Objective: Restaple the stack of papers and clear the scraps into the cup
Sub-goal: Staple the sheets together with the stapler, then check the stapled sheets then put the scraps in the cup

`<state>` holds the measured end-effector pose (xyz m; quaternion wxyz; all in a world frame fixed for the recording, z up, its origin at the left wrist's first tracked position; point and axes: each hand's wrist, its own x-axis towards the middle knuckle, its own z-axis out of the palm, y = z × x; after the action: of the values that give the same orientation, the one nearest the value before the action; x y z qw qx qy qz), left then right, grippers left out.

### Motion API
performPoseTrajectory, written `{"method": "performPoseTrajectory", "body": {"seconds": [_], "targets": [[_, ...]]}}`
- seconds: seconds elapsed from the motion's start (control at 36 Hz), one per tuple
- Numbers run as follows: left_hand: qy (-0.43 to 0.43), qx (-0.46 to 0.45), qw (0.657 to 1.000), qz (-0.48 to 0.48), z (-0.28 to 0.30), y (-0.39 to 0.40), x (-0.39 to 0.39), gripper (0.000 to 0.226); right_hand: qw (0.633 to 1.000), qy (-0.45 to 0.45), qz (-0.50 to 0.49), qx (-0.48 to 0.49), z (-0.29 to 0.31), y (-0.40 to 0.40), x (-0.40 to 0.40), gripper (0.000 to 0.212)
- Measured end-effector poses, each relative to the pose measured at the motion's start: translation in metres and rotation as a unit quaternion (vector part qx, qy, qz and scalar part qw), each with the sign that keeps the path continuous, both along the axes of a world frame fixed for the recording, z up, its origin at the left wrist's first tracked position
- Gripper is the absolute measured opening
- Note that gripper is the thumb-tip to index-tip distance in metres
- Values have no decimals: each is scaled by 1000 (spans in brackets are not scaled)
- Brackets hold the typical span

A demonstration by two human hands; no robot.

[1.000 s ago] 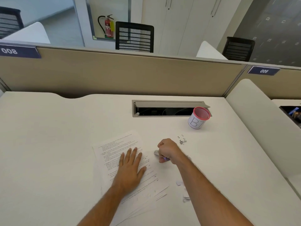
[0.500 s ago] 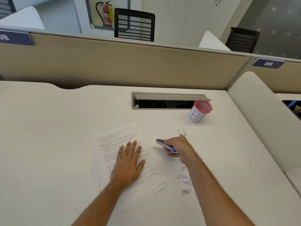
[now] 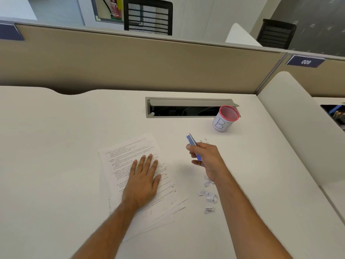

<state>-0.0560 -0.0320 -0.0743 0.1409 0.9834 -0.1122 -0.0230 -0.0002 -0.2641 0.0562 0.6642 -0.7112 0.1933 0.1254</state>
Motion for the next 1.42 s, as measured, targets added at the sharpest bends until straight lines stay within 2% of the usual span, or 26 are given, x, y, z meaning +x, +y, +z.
{"method": "performPoseTrajectory", "body": {"seconds": [0.11, 0.22, 0.39, 0.44, 0.53, 0.67, 0.78, 0.89, 1.06, 1.17, 1.25, 1.31, 1.42], "targets": [[2, -3, 1000, 1, 2, 0, -2, 63, 997, 7, -13, -76, -5, 2, 10, 21], [0, 2, 1000, 2, 3, -1, -3, 63, 994, 23, -15, -104, -15, 7, 29, 22], [0, 3, 1000, 3, 1, -1, -2, 62, 973, -7, 66, -220, -29, 17, 64, 19], [0, 5, 1000, 4, 0, -1, -2, 62, 947, -42, 108, -299, -36, 19, 76, 16], [5, 9, 1000, 7, 0, -2, -3, 62, 885, -94, 153, -431, -49, 19, 95, 12], [7, 14, 1000, 11, 1, -3, -4, 61, 786, -163, 191, -565, -63, 17, 122, 26], [10, 17, 1000, 15, 0, -3, -2, 61, 753, -229, 186, -588, -68, 11, 147, 25], [8, 18, 1000, 12, 1, -2, -2, 61, 733, -245, 200, -602, -68, 4, 166, 18], [7, 21, 1000, 11, 0, -2, -2, 61, 730, -249, 229, -593, -77, -1, 179, 17], [8, 23, 1000, 11, 0, -2, -2, 61, 740, -258, 214, -583, -78, -2, 176, 17], [11, 26, 1000, 11, 1, -1, -1, 61, 765, -276, 175, -554, -72, 3, 157, 32], [16, 31, 999, 11, 2, -1, -1, 62, 786, -258, 164, -538, -69, 7, 138, 43], [16, 30, 999, 11, 3, -1, 0, 62, 833, -194, 162, -492, -73, 10, 95, 28]]}}
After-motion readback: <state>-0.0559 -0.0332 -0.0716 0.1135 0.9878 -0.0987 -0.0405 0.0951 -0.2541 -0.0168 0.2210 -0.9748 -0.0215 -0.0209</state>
